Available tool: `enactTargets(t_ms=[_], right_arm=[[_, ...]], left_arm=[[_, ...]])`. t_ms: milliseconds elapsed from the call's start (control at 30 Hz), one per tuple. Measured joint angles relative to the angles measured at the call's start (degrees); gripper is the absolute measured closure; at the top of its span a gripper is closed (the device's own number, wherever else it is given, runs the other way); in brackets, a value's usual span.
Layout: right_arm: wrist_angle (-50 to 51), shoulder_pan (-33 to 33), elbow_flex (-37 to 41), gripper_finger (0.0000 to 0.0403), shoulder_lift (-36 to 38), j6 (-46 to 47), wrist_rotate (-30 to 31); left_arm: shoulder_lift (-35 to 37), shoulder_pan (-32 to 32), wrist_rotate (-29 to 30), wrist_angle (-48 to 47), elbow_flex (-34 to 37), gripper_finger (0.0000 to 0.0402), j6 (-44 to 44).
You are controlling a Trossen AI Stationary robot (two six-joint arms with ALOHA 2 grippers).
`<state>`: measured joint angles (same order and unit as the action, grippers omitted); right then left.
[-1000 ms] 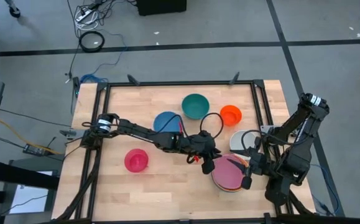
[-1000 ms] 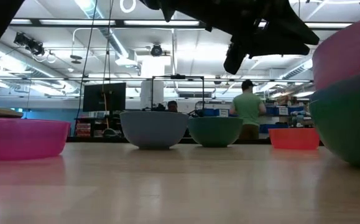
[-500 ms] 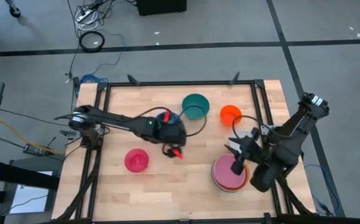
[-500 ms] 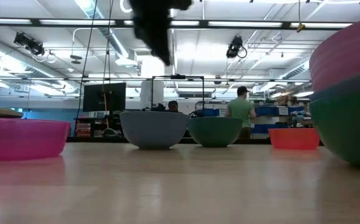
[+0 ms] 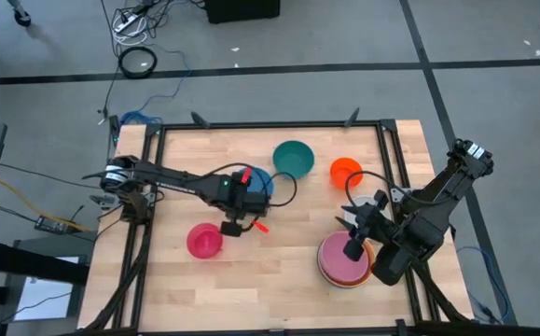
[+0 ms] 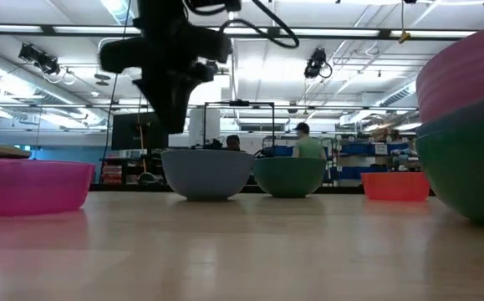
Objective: Nest bowls inside each other
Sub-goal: Stack the blue bowl on top of the pink bowl
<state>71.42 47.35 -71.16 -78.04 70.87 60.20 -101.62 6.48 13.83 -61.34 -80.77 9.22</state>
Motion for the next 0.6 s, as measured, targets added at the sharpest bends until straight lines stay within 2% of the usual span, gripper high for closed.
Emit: enactTargets(t_ms=[200,600], right_arm=[[0.0,0.0,0.0,0.0266,0.0,-0.2,-0.3],[-0.2,0.0,0.0,0.0266,0.0,-0.5,-0.5]], left_arm=[[0.0,-2.8,-0.8,5.3,1.7,0.0314,4.6],[0.0,-4.4,-6.0,5.1,2.3,0.0314,5.3]])
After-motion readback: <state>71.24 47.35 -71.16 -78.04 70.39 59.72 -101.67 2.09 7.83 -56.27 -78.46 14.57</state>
